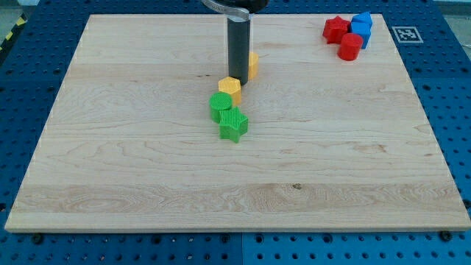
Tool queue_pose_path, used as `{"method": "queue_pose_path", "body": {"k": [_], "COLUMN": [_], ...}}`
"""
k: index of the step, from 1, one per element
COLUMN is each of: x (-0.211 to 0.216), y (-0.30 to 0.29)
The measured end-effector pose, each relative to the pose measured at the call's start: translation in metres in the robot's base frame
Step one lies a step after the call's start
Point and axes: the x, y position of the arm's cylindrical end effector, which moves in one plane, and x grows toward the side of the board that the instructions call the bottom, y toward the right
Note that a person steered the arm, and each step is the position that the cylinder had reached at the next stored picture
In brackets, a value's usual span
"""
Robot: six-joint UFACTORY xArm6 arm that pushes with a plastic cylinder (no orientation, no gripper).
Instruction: Move the yellow heart to the parallel right of the green circle
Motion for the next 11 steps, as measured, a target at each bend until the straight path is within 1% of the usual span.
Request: {"method": "queue_pose_path", "body": {"k": [1,2,3,4,6,9,10,11], "x": [-0.016,-0.057,-0.071,-0.071,-0.069,-0.043,-0.042,-0.032], "y": [-0.024,-0.023,0.012,0.017,0.002,0.012,0.022,0.04]}}
